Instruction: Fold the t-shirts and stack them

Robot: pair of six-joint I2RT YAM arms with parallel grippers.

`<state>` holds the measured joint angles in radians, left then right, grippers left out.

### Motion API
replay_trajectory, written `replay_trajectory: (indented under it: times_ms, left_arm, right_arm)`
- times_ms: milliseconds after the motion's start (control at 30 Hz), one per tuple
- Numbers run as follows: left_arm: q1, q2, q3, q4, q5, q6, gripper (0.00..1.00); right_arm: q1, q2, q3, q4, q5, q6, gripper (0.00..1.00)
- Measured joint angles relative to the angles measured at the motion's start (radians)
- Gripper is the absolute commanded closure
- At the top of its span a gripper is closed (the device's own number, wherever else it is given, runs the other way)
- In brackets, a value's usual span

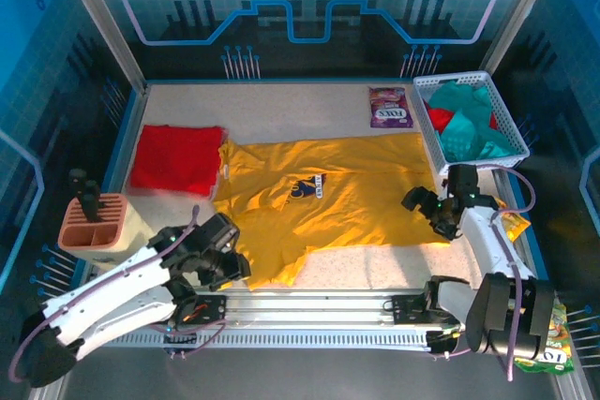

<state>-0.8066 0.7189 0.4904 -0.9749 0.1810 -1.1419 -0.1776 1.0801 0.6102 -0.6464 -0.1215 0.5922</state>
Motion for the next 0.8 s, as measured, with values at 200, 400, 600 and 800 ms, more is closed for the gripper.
replay_trajectory:
  times_ms: [200,400,600,800]
  left_arm:
    - [-0.153,-0.029,-0.113,0.094,0.000,-0.217,0.52]
    - [-0.165,0.161,-0.115,0.276,0.000,-0.274,0.52]
    - [-0.169,0.238,-0.113,0.326,0.000,-0.293,0.57]
    - [-0.169,0.236,-0.115,0.319,-0.012,-0.311,0.72]
  right_arm:
    - [-0.044,-0.007,-0.024,-0.002,-0.006,0.031,0.12]
    - [-0.079,-0.001,-0.048,-0.017,0.001,0.046,0.22]
    - [-0.101,0.051,-0.081,-0.017,0.017,0.058,0.34]
    - [-0.110,0.114,-0.087,0.013,0.027,0.066,0.58]
